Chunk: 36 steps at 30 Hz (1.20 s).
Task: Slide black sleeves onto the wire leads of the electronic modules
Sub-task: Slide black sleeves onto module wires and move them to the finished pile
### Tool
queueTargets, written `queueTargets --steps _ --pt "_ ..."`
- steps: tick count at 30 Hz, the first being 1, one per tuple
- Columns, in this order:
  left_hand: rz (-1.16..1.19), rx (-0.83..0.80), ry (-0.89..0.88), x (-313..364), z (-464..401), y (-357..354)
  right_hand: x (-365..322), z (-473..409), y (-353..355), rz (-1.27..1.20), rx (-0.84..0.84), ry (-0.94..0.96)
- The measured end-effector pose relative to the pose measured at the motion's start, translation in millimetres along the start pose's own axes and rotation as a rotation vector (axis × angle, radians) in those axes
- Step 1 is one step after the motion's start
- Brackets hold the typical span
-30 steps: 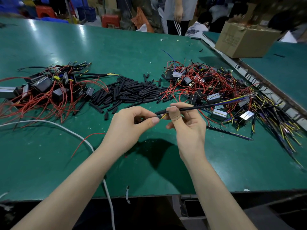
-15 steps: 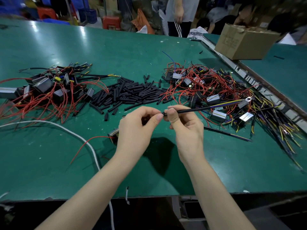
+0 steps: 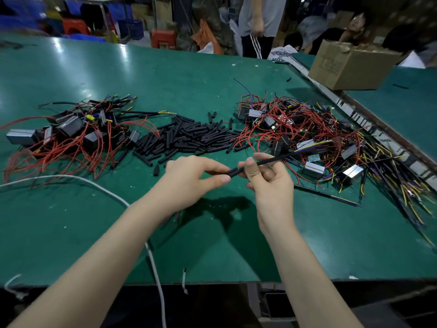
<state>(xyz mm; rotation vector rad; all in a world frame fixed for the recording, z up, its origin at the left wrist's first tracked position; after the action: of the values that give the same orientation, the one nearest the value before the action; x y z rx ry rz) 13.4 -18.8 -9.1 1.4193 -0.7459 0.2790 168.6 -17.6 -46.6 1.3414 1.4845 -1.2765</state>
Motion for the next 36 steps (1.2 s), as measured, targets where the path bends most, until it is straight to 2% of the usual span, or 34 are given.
queueTargets --steps 5,8,13,15,19,22,24,27,31,33,36 --pt "0.036 0.03 -0.025 7 -7 -17 0 -1 0 0.035 -0.011 0.031" --pt "0.136 0.131 -0.033 5 -6 -6 2 -4 -9 0.023 -0.123 0.008" --pt "0.831 0.253 -0.043 2 -6 46 0 -5 -57 0.052 -0.566 -0.058" --pt "1.04 0.282 0.004 -1 -10 66 -3 -9 -78 0.139 -0.624 -0.04" --pt "1.232 0.395 0.118 -21 -17 90 -12 -22 -104 0.268 -0.648 -0.02" --pt "1.383 0.494 0.179 -44 -20 100 -12 -20 -124 0.275 -0.769 -0.228" --pt "1.492 0.6 0.177 -60 -22 110 -11 -15 -138 0.319 -0.836 -0.275" --pt "1.638 0.717 0.07 -80 -22 126 -8 -12 -164 0.241 -0.804 -0.331" --pt "1.905 0.821 -0.134 -92 -26 137 -3 -9 -199 -0.151 -0.814 -0.682" --pt "1.951 0.836 -0.129 -96 -29 142 -1 -9 -210 -0.286 -0.776 -0.738" --pt "1.888 0.808 0.021 -105 -33 156 8 -13 -216 -0.141 -0.715 -0.644"
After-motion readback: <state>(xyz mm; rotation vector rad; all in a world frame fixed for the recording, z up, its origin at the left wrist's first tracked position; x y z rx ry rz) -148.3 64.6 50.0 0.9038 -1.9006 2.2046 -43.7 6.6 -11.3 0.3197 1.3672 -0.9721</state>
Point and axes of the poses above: each hand's wrist, its own z-axis away from the middle knuckle, its own y-axis out of the back of the hand, x = y × z, the point moved 2 cm from there along -z, towards the middle knuckle, and after that the axes turned 7 degrees about -x, right-handed, at the moved point
